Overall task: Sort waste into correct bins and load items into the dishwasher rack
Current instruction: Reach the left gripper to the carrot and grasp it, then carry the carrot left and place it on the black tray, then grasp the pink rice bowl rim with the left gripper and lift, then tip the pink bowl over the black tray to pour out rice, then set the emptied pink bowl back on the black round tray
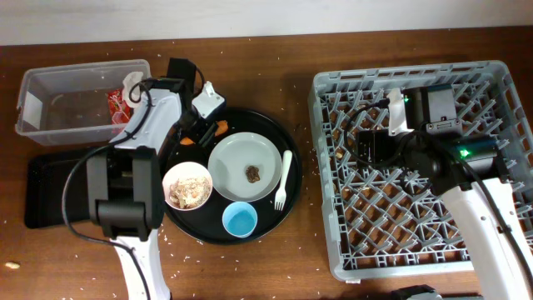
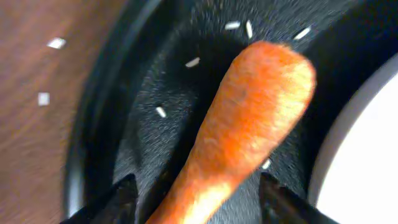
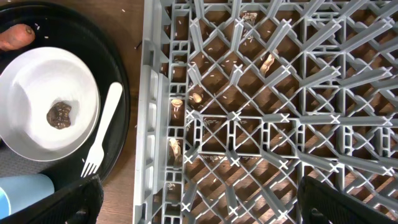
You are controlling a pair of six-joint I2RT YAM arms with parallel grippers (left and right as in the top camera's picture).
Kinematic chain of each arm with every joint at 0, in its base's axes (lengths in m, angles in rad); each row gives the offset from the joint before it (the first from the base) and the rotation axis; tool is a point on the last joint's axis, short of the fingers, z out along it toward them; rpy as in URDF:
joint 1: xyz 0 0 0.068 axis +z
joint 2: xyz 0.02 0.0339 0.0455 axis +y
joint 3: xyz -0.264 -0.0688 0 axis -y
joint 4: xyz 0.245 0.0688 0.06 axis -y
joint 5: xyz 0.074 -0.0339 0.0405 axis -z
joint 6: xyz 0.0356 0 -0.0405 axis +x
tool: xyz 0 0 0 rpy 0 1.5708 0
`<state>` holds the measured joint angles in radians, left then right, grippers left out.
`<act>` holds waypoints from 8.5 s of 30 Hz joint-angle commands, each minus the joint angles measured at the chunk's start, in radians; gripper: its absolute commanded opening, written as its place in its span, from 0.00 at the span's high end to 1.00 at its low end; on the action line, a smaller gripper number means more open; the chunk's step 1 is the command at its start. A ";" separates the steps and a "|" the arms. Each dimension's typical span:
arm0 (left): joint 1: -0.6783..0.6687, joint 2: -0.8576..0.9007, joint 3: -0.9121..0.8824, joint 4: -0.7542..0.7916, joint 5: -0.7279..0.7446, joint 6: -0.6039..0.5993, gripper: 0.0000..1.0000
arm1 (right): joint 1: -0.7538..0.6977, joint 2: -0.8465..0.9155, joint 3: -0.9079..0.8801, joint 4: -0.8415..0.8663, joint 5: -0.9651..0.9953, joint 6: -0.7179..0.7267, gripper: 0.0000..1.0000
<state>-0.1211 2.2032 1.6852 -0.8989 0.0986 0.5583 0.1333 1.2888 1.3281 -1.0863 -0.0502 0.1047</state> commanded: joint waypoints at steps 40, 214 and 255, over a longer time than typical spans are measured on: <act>0.265 -0.492 0.513 -0.778 -0.460 -0.814 1.00 | -0.004 0.003 0.012 -0.009 -0.054 0.008 0.02; 1.051 -0.318 -0.293 -0.220 1.374 -0.336 1.00 | -0.004 0.016 0.012 -0.037 -0.074 0.009 0.01; 0.492 -0.447 -0.128 -0.276 0.908 -0.273 0.99 | -0.004 0.016 0.012 -0.058 -0.077 0.009 0.02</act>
<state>0.5011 1.8137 1.5341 -1.1793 1.2652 0.2588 0.1333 1.3018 1.3296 -1.1419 -0.1219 0.1062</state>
